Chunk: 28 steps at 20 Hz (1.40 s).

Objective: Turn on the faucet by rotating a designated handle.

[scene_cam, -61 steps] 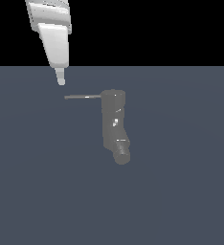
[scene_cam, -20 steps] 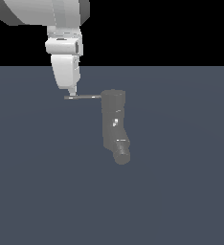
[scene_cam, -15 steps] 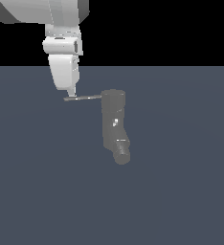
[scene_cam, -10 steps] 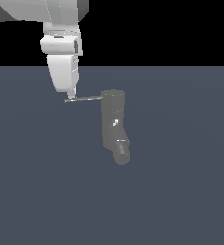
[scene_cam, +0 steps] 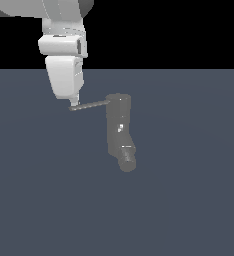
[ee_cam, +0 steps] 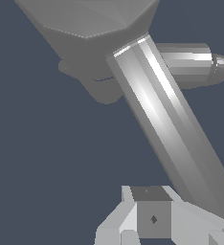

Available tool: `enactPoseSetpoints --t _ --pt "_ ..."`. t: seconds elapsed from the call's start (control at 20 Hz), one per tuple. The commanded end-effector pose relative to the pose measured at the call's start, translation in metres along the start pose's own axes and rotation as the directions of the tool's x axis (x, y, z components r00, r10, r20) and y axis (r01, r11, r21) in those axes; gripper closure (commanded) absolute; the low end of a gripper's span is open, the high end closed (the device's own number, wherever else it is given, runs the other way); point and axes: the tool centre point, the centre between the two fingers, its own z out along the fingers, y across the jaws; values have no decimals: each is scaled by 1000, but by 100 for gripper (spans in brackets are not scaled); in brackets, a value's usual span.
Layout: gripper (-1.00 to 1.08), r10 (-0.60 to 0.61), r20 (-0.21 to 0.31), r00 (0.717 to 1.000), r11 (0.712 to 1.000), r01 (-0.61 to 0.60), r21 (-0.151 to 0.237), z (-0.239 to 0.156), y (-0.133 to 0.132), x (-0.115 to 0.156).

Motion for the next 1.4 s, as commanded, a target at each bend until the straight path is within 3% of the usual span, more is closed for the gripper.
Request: enactPoseSetpoints --t 0.0,0.3,1.35 --pt "108 -4 -1 1000 1000 4 -3 0 9 -2" --pt "108 -2 0 1000 1000 2 -1 0 17 0" --pt "108 -3 -1 1000 1000 3 -2 0 67 48"
